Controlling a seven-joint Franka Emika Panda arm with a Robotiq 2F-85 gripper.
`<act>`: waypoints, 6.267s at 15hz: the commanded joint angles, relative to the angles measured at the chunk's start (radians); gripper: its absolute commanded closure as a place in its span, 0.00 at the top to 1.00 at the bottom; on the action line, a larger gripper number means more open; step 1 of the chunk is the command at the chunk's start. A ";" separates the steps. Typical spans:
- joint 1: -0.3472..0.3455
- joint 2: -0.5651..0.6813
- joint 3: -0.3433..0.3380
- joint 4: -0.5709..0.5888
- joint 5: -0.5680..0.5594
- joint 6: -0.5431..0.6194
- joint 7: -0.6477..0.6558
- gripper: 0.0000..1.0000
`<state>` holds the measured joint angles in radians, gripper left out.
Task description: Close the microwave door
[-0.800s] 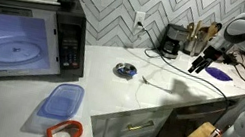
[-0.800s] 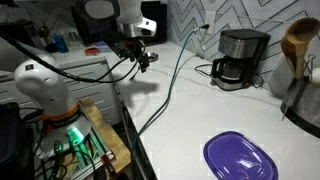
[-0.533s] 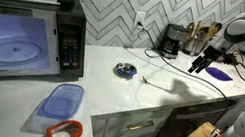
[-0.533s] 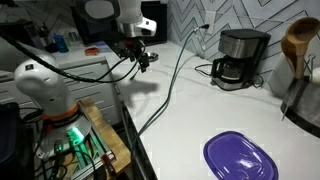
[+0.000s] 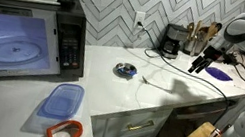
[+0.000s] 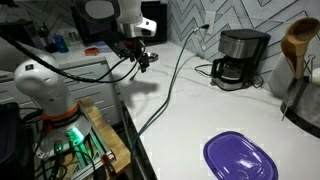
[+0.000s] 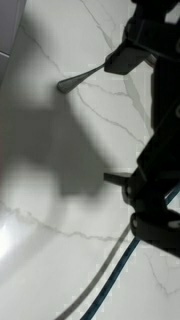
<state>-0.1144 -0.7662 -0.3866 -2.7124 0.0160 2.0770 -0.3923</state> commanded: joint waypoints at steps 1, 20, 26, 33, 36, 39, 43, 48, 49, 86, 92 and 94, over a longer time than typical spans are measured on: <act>-0.014 0.004 0.013 0.002 0.011 -0.002 -0.009 1.00; 0.475 -0.215 0.228 0.063 0.349 -0.221 -0.330 1.00; 0.527 -0.195 0.310 0.077 0.395 -0.170 -0.374 1.00; 0.575 -0.125 0.381 0.134 0.405 -0.113 -0.392 1.00; 0.651 -0.029 0.482 0.215 0.430 -0.038 -0.399 1.00; 0.738 0.092 0.562 0.300 0.457 0.065 -0.433 1.00; 0.849 0.243 0.574 0.368 0.504 0.370 -0.498 1.00; 0.945 0.304 0.535 0.387 0.593 0.498 -0.537 1.00; 0.958 0.326 0.527 0.400 0.609 0.510 -0.551 1.00; 1.163 1.060 0.593 1.024 1.328 0.722 -1.212 0.00; 1.211 1.132 0.601 1.073 1.307 0.896 -1.140 0.00; 1.236 1.151 0.597 1.084 1.295 0.975 -1.112 0.00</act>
<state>1.0818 0.3472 0.2141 -1.6581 1.3263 2.9492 -1.5495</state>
